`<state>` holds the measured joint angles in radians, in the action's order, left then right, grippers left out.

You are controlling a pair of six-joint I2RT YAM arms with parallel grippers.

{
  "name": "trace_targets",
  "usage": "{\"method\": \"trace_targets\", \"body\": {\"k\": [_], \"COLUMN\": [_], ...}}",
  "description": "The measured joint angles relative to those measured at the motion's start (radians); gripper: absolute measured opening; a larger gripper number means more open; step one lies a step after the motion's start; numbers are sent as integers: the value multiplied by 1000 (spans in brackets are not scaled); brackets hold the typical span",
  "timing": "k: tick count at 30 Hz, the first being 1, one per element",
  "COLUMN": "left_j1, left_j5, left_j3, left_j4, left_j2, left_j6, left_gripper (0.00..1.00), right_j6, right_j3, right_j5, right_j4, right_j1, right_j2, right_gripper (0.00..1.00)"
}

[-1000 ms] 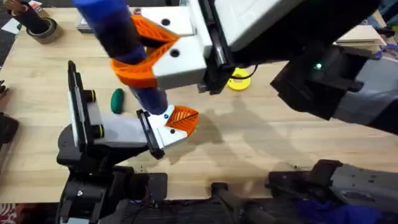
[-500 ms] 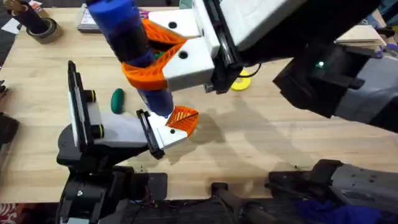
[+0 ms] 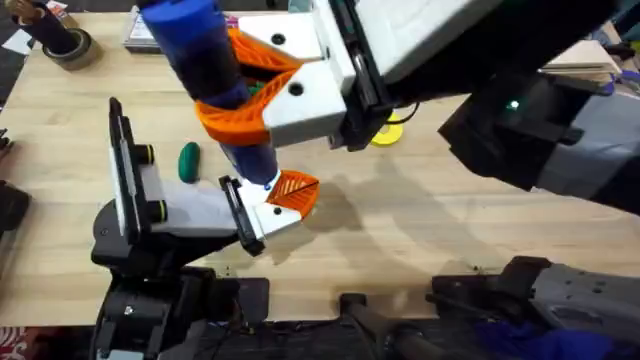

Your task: Pick up the gripper from the table and insert it into the empty holder that is missing its gripper. Then pick up a screw, insert it into the mounting hole, and use the screwdriver to tighten it. Finally, clean up the table by picking up the vegetable and placing it into the bucket.

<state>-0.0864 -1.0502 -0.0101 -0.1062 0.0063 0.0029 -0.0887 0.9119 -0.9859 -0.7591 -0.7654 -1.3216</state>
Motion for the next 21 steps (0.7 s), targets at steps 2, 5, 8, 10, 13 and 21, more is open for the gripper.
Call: {"method": "trace_targets", "body": {"k": [2, 5, 8, 10, 13, 21], "left_j1": [0, 0, 0, 0, 0, 0], "left_j5": [0, 0, 0, 0, 0, 0], "left_j3": [0, 0, 0, 0, 0, 0], "left_j4": [0, 0, 0, 0, 0, 0], "left_j2": [0, 0, 0, 0, 0, 0], "left_j6": [0, 0, 0, 0, 0, 0], "left_gripper": [14, 14, 14, 14, 14, 14], "right_j6": [1, 3, 4, 4, 7, 7], "right_j3": [0, 0, 0, -1, -1, -1], "right_j5": [0, 0, 0, -1, -1, 0], "right_j4": [-6, -4, -4, -4, -4, -4], "right_j1": [0, 0, 0, 0, 0, 0], "right_j2": [0, -2, -8, -12, -19, -35], "right_gripper": [25, 25, 25, 25, 25, 25]}}
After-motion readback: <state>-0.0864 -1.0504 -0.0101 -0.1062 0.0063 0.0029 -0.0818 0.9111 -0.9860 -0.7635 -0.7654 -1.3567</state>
